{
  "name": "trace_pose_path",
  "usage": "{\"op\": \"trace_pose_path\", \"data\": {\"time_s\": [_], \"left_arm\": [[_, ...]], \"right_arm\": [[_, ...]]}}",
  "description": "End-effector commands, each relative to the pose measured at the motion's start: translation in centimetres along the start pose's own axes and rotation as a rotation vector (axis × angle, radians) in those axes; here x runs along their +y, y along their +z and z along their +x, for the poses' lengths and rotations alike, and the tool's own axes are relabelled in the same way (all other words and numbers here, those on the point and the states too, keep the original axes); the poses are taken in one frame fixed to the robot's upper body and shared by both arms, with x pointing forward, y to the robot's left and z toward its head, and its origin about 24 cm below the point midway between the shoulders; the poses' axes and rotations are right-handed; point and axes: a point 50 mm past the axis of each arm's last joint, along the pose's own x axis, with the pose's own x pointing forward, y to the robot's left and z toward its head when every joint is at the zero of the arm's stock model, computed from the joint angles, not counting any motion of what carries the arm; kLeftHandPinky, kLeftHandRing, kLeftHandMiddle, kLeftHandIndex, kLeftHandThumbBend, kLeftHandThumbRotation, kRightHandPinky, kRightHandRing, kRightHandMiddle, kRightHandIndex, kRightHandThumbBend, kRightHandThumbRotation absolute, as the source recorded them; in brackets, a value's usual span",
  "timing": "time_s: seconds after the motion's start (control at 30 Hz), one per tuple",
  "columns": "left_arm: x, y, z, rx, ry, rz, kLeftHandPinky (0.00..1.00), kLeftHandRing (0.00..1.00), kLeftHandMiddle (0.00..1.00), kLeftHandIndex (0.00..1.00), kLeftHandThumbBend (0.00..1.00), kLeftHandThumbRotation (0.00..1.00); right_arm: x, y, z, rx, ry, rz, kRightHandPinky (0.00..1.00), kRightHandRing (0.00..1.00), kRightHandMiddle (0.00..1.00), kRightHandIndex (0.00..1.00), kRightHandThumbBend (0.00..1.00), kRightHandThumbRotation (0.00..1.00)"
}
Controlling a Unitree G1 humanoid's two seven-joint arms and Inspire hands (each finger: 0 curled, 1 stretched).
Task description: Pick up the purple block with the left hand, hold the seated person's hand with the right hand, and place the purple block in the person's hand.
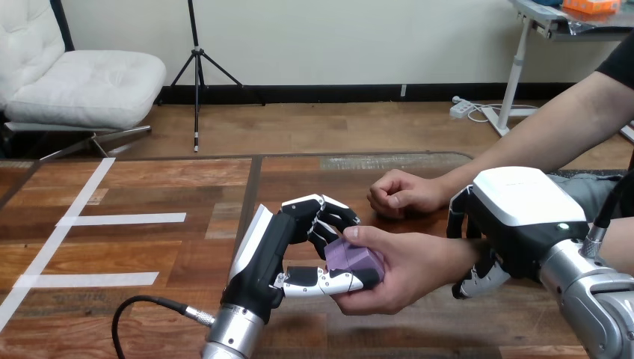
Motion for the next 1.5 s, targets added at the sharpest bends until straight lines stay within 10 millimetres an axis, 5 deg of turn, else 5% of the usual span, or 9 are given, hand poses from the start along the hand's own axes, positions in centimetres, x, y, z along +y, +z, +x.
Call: {"op": "trace_pose_path", "data": {"time_s": [0.0, 0.67, 1.47], "left_arm": [[0.2, 1.3, 1.4, -0.079, 0.01, -0.002, 0.35, 0.41, 0.49, 0.53, 0.74, 0.06], [0.4, 1.3, 1.4, -0.076, -0.013, 0.021, 0.37, 0.43, 0.51, 0.55, 0.72, 0.06], [1.0, 1.1, 1.0, -0.013, -0.145, 0.019, 0.68, 0.76, 0.81, 0.81, 0.87, 0.4]], "right_arm": [[-2.1, 0.9, 0.5, -0.047, -0.115, 0.0, 0.3, 0.37, 0.47, 0.49, 0.8, 0.0], [-2.0, 0.9, 0.1, -0.056, -0.123, -0.073, 0.37, 0.48, 0.56, 0.63, 0.83, 0.0], [-1.4, 1.0, -1.5, -0.102, -0.268, 0.083, 0.53, 0.64, 0.7, 0.72, 0.84, 0.0]]}}
